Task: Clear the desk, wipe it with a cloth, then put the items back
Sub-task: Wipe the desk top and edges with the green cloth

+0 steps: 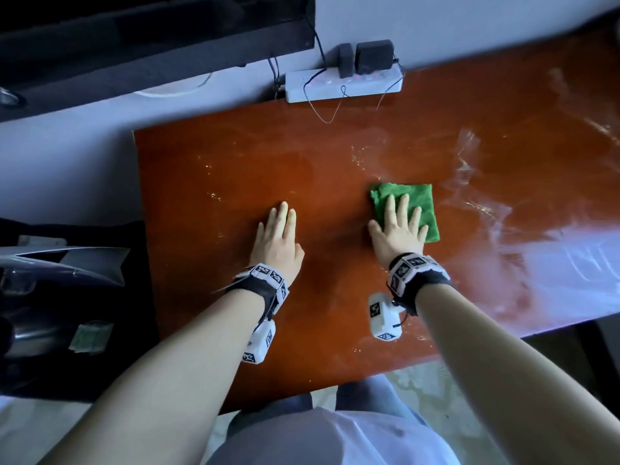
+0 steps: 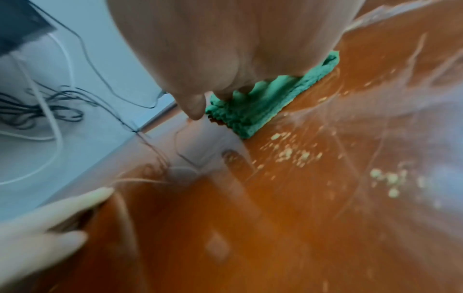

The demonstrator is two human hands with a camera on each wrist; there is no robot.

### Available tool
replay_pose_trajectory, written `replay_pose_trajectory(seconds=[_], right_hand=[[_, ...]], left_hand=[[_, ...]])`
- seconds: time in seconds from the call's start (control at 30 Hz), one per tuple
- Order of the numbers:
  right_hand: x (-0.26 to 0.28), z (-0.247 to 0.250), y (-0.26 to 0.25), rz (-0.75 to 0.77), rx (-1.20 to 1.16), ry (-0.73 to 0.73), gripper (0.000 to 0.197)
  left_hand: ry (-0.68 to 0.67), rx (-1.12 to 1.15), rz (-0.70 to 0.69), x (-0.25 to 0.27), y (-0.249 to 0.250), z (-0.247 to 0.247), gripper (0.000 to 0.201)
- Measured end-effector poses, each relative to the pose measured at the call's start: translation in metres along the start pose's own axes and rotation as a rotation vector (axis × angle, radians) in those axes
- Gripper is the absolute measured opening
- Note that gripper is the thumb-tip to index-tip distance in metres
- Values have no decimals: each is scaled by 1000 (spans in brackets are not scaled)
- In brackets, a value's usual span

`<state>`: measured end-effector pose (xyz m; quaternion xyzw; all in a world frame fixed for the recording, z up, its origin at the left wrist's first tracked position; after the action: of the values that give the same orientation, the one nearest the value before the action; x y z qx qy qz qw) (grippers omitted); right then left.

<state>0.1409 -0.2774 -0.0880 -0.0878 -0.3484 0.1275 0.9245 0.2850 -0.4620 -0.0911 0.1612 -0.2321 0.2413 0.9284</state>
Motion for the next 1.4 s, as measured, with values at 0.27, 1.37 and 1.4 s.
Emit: replay_pose_trajectory(seconds=[0.27,1.37,1.4], right_hand=[[29,-28,7,597,405,-194,68],[80,-32,155,240,195,-3,70],[85,-40,147,212,180,8,71]], left_hand=[[82,43,120,6,33,-18,68],[65,101,126,143,50,-97,58],[67,109,126,149,49,-102,58]])
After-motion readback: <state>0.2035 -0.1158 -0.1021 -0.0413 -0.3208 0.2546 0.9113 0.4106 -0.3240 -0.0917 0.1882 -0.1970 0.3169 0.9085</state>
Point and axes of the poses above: each hand's wrist, its own x-axis away from the middle knuckle, its own z-axis out of the back of the hand, y = z × x, the point moved 2 cm from there along -x, towards the middle knuckle, and after that the axes turned 8 degrees about -y, right-handed, at the moved point
